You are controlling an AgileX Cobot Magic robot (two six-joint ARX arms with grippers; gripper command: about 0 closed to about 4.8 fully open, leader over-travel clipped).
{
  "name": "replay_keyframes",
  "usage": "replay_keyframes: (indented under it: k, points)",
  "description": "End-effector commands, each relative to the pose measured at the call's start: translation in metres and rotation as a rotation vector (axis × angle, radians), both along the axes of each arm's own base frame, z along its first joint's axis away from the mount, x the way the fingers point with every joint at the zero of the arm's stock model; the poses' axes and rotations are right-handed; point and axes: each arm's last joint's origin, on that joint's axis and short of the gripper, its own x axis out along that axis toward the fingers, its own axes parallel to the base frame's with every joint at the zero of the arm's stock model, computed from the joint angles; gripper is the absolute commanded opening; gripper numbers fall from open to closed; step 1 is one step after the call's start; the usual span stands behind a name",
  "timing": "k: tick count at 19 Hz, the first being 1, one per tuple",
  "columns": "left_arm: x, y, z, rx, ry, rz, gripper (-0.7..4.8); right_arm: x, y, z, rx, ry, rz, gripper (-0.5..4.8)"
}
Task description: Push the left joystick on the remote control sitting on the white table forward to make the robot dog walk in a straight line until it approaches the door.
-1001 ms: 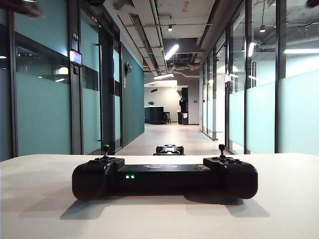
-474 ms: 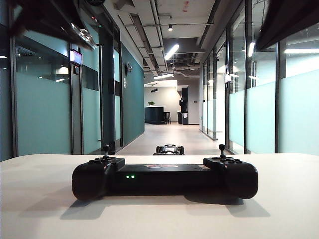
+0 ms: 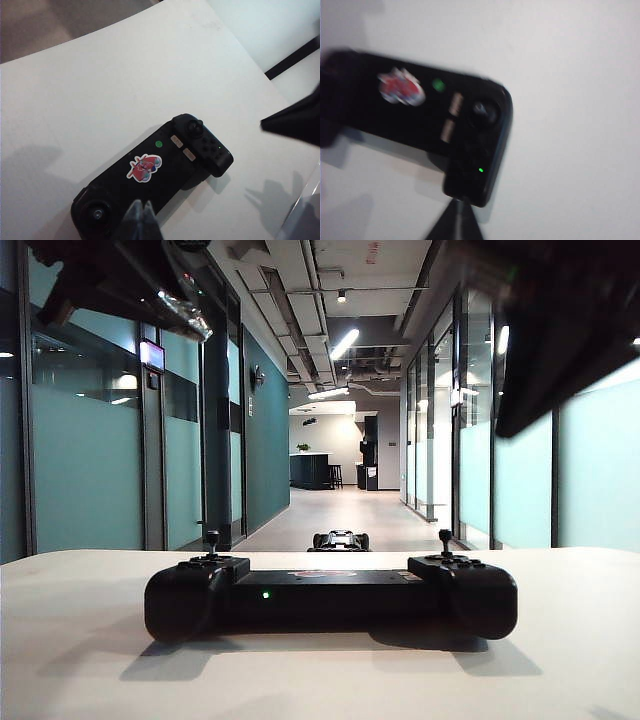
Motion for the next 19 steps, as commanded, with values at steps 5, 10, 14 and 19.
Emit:
replay_keyframes:
  k: [5, 10, 14, 19]
  points:
    - [0.000, -0.001, 0.005, -0.013, -0.029, -0.016, -0.05, 0.010, 0.013, -0.023, -0.010, 0.148, 0.047, 3.59]
    - [0.000, -0.001, 0.005, -0.013, -0.029, -0.017, -0.05, 0.021, 0.019, -0.036, -0.068, 0.189, 0.031, 3.59]
    - [0.000, -0.001, 0.005, -0.015, -0.026, -0.020, -0.05, 0.032, 0.026, -0.053, -0.121, 0.240, 0.031, 3.60]
    - [0.000, -0.001, 0.005, -0.014, -0.025, -0.020, -0.05, 0.039, 0.031, -0.066, -0.127, 0.260, 0.034, 3.60]
